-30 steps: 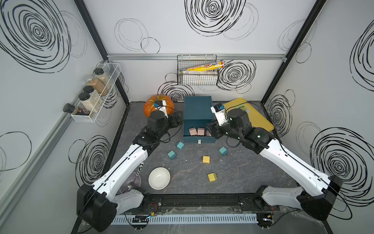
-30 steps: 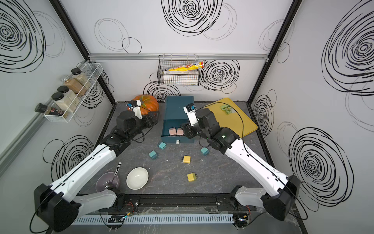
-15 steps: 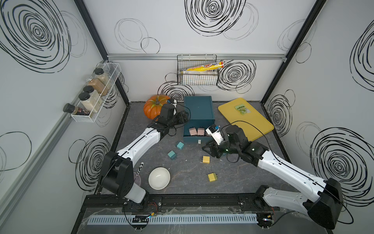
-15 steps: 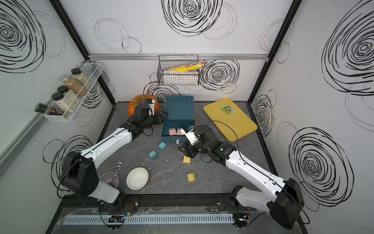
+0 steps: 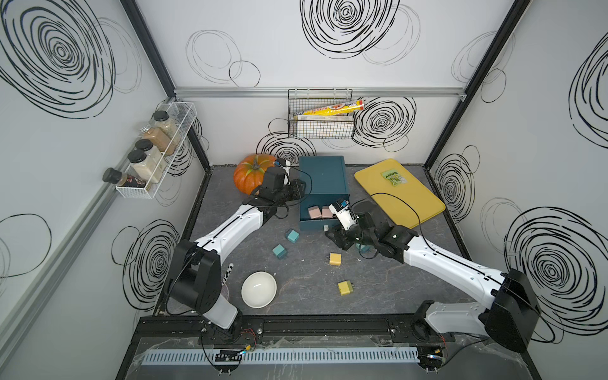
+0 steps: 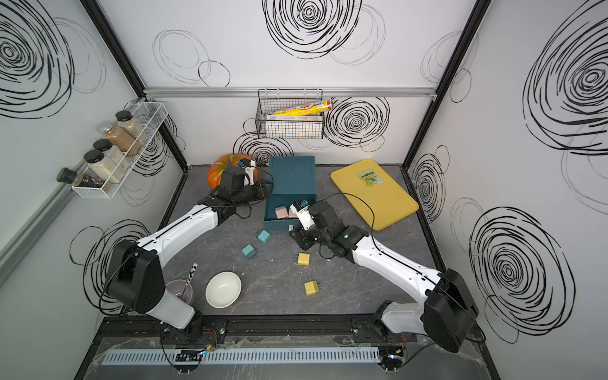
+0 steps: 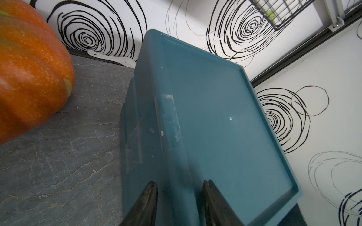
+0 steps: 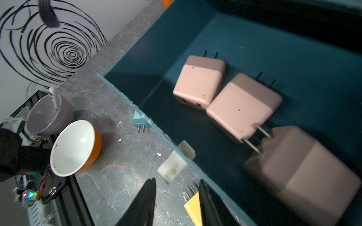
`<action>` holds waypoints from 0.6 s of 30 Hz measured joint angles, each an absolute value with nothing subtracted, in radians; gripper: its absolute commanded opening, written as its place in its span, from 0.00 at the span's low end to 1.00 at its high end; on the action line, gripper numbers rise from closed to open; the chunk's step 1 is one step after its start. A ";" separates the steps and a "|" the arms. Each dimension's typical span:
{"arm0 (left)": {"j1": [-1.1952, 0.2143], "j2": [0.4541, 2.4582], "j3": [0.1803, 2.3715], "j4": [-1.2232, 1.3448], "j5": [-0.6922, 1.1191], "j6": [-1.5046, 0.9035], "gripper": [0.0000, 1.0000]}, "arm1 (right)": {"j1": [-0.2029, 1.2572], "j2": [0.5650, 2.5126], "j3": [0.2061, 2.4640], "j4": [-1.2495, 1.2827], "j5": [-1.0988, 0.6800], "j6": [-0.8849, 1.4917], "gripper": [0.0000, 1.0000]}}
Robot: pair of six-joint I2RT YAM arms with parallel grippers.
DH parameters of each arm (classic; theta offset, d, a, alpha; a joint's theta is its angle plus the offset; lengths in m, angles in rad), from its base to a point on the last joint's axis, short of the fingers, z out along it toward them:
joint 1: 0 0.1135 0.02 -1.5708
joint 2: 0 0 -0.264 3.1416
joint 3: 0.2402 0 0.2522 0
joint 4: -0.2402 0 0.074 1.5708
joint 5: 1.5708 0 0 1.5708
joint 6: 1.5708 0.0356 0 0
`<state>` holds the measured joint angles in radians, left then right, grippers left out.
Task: Place the plugs into the drawer by color
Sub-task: Close the drawer in the storage box.
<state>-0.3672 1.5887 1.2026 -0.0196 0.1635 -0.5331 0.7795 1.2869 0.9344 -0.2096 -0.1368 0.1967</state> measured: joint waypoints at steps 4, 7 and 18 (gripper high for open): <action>-0.368 1.589 1.203 -0.015 0.164 -0.534 0.37 | 0.780 1.313 0.964 -0.202 -0.078 0.206 0.42; -0.374 1.589 1.203 -0.014 0.160 -0.534 0.37 | 0.780 1.379 1.037 -0.202 -0.030 0.208 0.42; -0.381 1.589 1.203 -0.012 0.146 -0.534 0.37 | 0.779 1.556 1.225 -0.202 0.190 0.170 0.42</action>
<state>-0.3813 1.5894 1.2026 -0.0124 0.1459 -0.5343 0.7792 1.5558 1.2247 -0.2016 0.1898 0.1696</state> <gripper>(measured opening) 0.370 0.427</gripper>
